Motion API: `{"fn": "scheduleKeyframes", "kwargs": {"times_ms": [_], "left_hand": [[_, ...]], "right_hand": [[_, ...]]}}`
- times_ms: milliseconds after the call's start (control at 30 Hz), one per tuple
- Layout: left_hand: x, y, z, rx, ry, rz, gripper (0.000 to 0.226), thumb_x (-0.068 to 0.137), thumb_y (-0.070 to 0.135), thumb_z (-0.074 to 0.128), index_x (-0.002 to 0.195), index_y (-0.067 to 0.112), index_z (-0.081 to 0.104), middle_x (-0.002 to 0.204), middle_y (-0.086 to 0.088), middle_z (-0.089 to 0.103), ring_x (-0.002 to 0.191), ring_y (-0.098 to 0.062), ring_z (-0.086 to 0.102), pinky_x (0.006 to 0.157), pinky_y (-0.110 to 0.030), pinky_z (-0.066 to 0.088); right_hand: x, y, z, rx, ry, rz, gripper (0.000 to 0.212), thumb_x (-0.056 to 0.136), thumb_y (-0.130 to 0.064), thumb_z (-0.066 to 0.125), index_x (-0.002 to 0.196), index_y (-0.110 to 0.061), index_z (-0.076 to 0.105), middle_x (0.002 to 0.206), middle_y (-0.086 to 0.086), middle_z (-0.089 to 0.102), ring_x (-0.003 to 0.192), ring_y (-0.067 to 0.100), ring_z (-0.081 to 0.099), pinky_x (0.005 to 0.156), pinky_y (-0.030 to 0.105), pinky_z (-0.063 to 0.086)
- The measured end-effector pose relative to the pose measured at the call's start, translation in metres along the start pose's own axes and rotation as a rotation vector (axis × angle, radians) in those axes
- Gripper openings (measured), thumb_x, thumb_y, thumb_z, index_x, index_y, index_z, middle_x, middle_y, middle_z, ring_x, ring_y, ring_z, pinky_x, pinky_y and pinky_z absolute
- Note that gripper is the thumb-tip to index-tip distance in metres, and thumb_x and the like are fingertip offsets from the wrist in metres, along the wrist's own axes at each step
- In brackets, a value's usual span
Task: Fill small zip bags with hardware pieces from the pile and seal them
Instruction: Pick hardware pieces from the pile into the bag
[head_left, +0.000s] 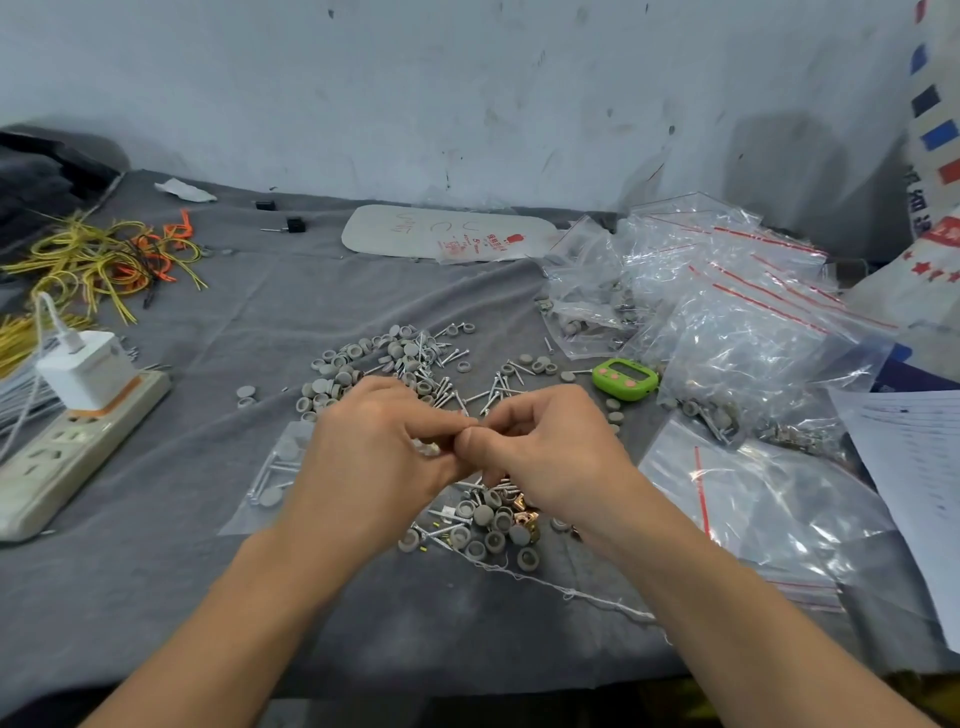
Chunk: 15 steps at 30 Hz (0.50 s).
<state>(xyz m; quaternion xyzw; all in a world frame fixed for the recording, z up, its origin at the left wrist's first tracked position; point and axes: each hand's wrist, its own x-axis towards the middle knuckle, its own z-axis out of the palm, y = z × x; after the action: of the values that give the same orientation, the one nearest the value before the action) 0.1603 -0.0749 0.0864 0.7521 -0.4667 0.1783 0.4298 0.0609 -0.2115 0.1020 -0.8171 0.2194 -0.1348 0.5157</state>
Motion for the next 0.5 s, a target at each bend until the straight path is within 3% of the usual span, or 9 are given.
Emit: {"fn": "scheduleKeyframes", "kwargs": {"times_ms": [133,200,333,500], "left_hand": [[0.003,0.002,-0.010,-0.135,-0.140,-0.098,0.051,0.071,0.031,0.089,0.104,0.063,0.068,0.072,0.028,0.066,0.077,0.000,0.061,0.065,-0.006,0.038],[0.004,0.003,-0.009,-0.206,-0.168,-0.144,0.050,0.073,0.028,0.088,0.102,0.064,0.068,0.075,0.029,0.069,0.078,0.002,0.065,0.064,-0.007,0.041],[0.000,0.004,-0.002,-0.161,-0.062,-0.198,0.043,0.067,0.029,0.092,0.090,0.060,0.073,0.071,0.017,0.071,0.078,-0.005,0.065,0.065,-0.020,0.047],[-0.006,0.002,0.007,0.020,0.067,-0.073,0.025,0.062,0.030,0.089,0.086,0.033,0.082,0.065,0.011,0.070,0.081,-0.007,0.053,0.069,-0.021,0.043]], "right_hand": [[0.000,-0.003,-0.005,0.221,-0.075,0.053,0.021,0.087,-0.011,0.077,0.066,-0.013,0.074,0.055,0.007,0.065,0.044,0.008,0.045,0.046,0.017,0.034],[0.001,-0.004,-0.007,0.267,-0.112,0.067,0.019,0.089,-0.008,0.074,0.069,-0.011,0.074,0.058,0.010,0.065,0.047,0.010,0.046,0.049,0.019,0.037],[0.002,-0.004,-0.009,0.236,-0.128,0.068,0.020,0.091,-0.009,0.072,0.071,-0.012,0.075,0.061,0.009,0.069,0.052,0.013,0.048,0.055,0.023,0.039],[0.005,-0.003,-0.005,-0.053,-0.040,0.040,0.027,0.091,-0.027,0.074,0.066,-0.018,0.076,0.063,-0.001,0.074,0.052,0.011,0.053,0.058,0.029,0.042]]}}
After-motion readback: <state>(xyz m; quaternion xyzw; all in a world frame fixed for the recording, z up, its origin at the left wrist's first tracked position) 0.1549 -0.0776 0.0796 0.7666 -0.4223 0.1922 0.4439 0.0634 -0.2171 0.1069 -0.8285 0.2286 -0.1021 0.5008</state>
